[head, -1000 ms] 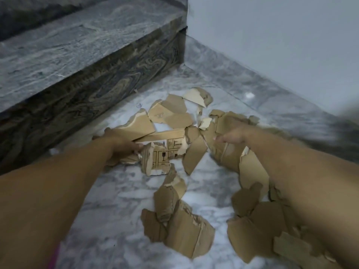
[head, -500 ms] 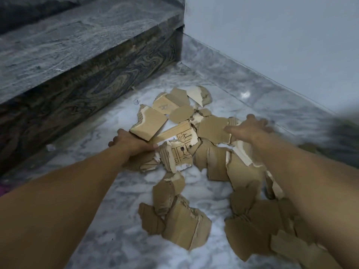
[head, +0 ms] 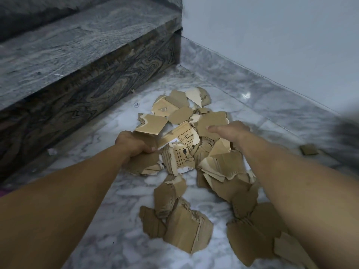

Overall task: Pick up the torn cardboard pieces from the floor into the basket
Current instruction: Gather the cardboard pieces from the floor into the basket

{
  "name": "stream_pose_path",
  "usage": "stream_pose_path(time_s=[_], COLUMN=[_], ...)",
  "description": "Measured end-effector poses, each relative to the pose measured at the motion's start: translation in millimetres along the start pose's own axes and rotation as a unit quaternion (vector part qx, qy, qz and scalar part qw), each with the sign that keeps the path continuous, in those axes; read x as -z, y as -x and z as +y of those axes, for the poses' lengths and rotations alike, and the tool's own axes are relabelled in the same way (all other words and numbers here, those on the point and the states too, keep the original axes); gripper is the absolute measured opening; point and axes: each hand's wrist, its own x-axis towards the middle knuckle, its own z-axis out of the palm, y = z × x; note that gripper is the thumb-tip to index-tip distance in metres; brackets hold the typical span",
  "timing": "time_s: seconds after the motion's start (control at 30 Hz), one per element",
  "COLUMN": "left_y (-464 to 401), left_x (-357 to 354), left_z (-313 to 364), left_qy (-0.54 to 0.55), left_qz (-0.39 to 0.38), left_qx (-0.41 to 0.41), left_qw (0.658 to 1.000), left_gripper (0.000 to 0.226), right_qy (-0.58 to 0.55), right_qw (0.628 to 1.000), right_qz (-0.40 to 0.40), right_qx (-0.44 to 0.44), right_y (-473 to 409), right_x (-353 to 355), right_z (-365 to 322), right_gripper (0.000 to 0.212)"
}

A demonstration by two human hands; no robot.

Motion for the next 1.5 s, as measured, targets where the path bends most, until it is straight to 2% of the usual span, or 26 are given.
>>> stream_pose_path(time_s=[0.03,0.13,0.23,0.37,0.57,0.7,0.83,0.97,1.17,1.3,1.4,1.5], left_y=[1.1,5.0,11.3,19.6,26.0,32.4,51.3,82.3,145.2,190.9,221.4,249.5], left_x=[1.0,1.7,-1.0,-8.7,-15.4,-4.6,22.9,51.5,109.2,169.9,213.5,261.4], left_z=[-0.5,-0.5,4.2,11.0,13.6,13.2,22.9,36.3,55.3,62.1,60.3,46.8], left_qy=[0.01,0.037,0.05,0.027,0.001,-0.001,0.002,0.008,-0.01,-0.038,-0.051,-0.062], left_qz=[-0.003,-0.014,-0.039,-0.082,-0.12,-0.106,-0.098,-0.085,-0.073,-0.053,-0.045,-0.038], left_qx=[0.003,0.008,0.02,0.021,-0.003,-0.001,-0.013,-0.049,-0.079,-0.108,-0.106,-0.098], left_qw=[1.0,0.999,0.998,0.996,0.993,0.994,0.995,0.995,0.994,0.992,0.992,0.992], left_gripper=[0.074,0.067,0.057,0.058,0.049,0.065,0.064,0.06,0.056,0.041,0.04,0.034], right_qy=[-0.007,-0.048,-0.106,-0.177,-0.241,-0.256,-0.258,-0.255,-0.263,-0.241,-0.227,-0.217], right_qw=[1.0,0.999,0.994,0.981,0.967,0.963,0.963,0.964,0.961,0.961,0.961,0.958], right_qz=[0.011,0.013,-0.014,-0.081,-0.082,-0.085,-0.076,-0.073,-0.057,-0.093,-0.111,-0.13], right_qx=[0.003,0.019,0.019,0.007,-0.028,-0.028,0.001,0.022,0.069,0.094,0.109,0.134], right_y=[0.7,4.7,9.4,18.0,25.1,33.3,57.6,91.6,163.5,222.2,264.3,307.8], right_x=[-4.0,-12.8,-25.0,-37.6,-46.5,-26.1,7.0,37.3,76.5,92.4,99.8,95.5], right_z=[-2.5,-9.1,-12.8,-19.1,-21.5,-17.0,-16.6,-21.6,-34.9,-59.4,-81.7,-109.7], right_gripper=[0.104,0.065,0.075,0.072,0.057,0.039,0.036,0.05,0.03,0.036,0.022,0.023])
